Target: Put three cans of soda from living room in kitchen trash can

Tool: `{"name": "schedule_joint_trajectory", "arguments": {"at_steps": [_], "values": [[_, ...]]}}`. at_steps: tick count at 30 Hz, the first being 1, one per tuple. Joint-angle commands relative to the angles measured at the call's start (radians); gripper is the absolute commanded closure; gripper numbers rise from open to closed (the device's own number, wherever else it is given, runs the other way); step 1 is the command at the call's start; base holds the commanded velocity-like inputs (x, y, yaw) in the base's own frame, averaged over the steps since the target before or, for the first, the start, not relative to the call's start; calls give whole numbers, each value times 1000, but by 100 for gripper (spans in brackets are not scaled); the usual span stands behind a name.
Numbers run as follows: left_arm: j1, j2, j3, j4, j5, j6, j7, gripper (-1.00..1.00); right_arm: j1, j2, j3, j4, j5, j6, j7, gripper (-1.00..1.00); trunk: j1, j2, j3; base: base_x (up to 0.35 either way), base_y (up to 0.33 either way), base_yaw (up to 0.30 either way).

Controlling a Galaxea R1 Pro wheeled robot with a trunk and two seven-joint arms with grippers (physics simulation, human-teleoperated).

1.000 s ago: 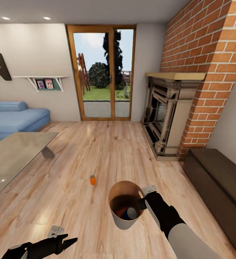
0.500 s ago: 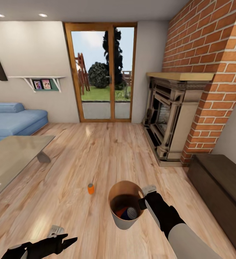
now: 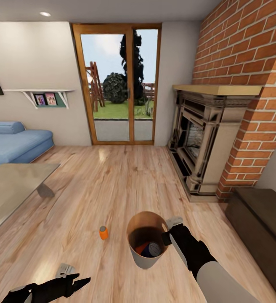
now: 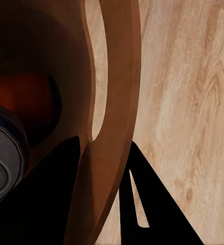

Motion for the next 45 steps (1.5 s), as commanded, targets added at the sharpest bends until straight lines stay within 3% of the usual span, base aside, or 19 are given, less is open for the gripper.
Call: {"name": "schedule_joint_trajectory", "arguments": {"at_steps": [1, 45], "values": [[0, 0, 0, 0, 0, 0, 0, -100, -1, 0, 0, -1, -7, -1, 1, 100, 0, 0, 0, 347, 0, 0], [0, 1, 13, -1, 0, -1, 1, -100, -1, 0, 0, -1, -8, -1, 1, 100, 0, 0, 0, 347, 0, 0]]}}
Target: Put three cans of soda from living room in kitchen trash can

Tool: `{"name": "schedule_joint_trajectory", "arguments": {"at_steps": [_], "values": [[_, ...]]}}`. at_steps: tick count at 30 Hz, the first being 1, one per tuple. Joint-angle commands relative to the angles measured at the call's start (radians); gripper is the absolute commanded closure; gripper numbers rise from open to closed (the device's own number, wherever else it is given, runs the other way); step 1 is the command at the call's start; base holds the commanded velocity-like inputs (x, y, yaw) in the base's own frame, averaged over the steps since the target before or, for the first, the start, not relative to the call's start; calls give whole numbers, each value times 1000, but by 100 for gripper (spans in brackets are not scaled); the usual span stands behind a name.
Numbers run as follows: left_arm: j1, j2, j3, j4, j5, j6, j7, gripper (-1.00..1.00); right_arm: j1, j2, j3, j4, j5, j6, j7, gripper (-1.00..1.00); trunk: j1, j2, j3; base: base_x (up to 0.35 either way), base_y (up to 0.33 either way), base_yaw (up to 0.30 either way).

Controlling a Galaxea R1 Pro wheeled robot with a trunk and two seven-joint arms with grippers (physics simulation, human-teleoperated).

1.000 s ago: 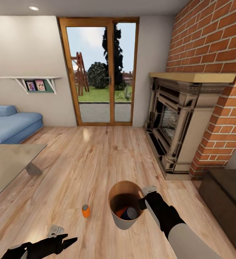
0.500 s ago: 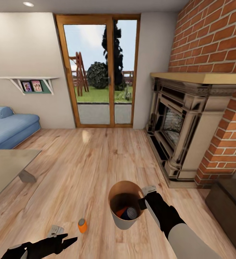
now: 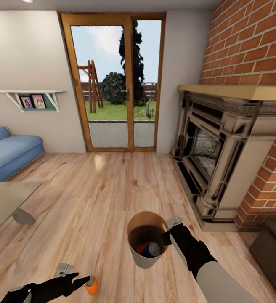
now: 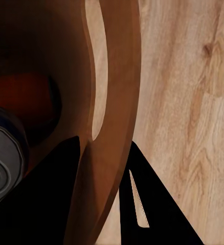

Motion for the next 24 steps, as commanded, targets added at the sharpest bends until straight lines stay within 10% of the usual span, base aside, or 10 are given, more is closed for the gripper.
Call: {"name": "schedule_joint_trajectory", "arguments": {"at_steps": [1, 8, 12, 22, 24], "values": [[0, 0, 0, 0, 0, 0, 0, -100, -1, 0, 0, -1, -7, -1, 1, 100, 0, 0, 0, 347, 0, 0], [0, 6, 2, 3, -1, 2, 11, -100, -1, 0, 0, 0, -7, -1, 1, 100, 0, 0, 0, 347, 0, 0], [0, 6, 7, 3, 0, -32, 121, -100, -1, 0, 0, 1, -7, -1, 1, 100, 0, 0, 0, 161, 0, 0], [0, -72, 19, 5, -3, -241, 790, -100, -1, 0, 0, 1, -6, -1, 1, 100, 0, 0, 0, 27, 0, 0], [0, -80, 19, 5, -4, -250, 839, -100, -1, 0, 0, 1, -6, -1, 1, 100, 0, 0, 0, 3, 0, 0]]}}
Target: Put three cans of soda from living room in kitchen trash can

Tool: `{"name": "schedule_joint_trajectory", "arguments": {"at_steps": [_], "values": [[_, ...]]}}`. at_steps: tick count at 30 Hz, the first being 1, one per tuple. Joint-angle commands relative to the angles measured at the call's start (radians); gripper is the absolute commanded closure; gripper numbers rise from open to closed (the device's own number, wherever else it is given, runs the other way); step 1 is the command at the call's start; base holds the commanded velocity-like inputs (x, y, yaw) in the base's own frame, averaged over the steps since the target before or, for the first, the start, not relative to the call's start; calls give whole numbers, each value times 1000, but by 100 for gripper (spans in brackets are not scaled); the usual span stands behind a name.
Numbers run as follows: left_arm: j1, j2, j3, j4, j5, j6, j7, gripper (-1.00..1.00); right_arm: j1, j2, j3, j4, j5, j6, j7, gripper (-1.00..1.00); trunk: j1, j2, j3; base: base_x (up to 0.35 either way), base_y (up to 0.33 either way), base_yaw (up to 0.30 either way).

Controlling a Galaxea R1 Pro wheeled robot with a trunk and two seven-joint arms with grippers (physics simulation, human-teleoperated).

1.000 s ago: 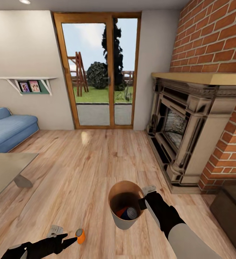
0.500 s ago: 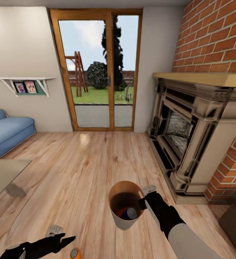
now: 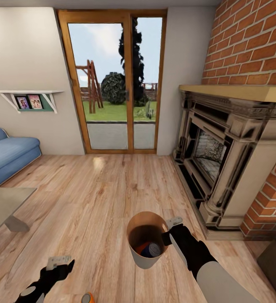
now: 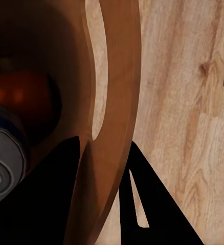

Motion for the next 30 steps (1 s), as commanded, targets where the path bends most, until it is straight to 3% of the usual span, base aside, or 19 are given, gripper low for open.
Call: {"name": "schedule_joint_trajectory", "arguments": {"at_steps": [1, 8, 13, 30], "values": [[0, -3, 0, 0, 0, -4, 18, -100, 0, 0, 0, -1, -7, -1, 1, 100, 0, 0, 0, 2, 0, 0], [0, -12, 3, 1, -1, -16, 86, -100, 0, 0, 0, 1, -7, -1, 1, 100, 0, 0, 0, 31, 0, 0], [0, -14, 1, 0, 0, -16, 89, -100, 0, 0, 0, 1, -7, -1, 1, 100, 0, 0, 0, 246, 0, 0], [0, -14, 2, 0, 1, -17, 89, -100, 0, 0, 0, 1, -7, -1, 1, 100, 0, 0, -9, 72, 0, 0]]}}
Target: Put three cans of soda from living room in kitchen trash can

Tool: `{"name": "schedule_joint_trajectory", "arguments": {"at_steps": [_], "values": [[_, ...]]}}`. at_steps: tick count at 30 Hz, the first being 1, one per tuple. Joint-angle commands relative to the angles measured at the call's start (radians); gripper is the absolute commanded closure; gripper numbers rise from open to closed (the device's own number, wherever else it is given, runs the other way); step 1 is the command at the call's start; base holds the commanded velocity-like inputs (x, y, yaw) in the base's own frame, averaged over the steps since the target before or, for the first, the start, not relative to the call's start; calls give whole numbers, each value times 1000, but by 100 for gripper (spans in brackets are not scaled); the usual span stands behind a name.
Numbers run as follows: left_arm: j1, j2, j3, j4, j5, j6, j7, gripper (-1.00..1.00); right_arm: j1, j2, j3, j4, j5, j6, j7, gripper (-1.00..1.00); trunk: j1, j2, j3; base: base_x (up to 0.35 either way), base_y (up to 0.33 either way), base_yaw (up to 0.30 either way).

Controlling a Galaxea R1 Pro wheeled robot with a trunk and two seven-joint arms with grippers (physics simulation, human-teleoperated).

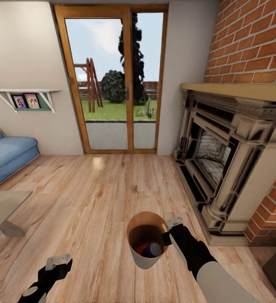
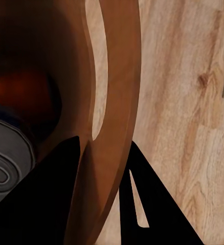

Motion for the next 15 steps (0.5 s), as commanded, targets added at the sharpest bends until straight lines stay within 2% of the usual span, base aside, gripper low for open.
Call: {"name": "schedule_joint_trajectory", "arguments": {"at_steps": [1, 11, 15], "values": [[0, 0, 0, 0, 0, 0, 0, -100, -1, 0, 0, -1, -8, -1, 1, 100, 0, 0, -1, 6, 0, 0], [0, 0, -1, -1, 0, 0, 0, -100, -1, 1, 0, 0, -8, -1, 1, 100, 0, 0, -18, 3, 0, 0], [0, 0, -2, -2, 0, 0, 0, -100, -1, 0, 0, 1, -8, -1, 1, 100, 0, 0, -24, 123, 0, 0]]}}
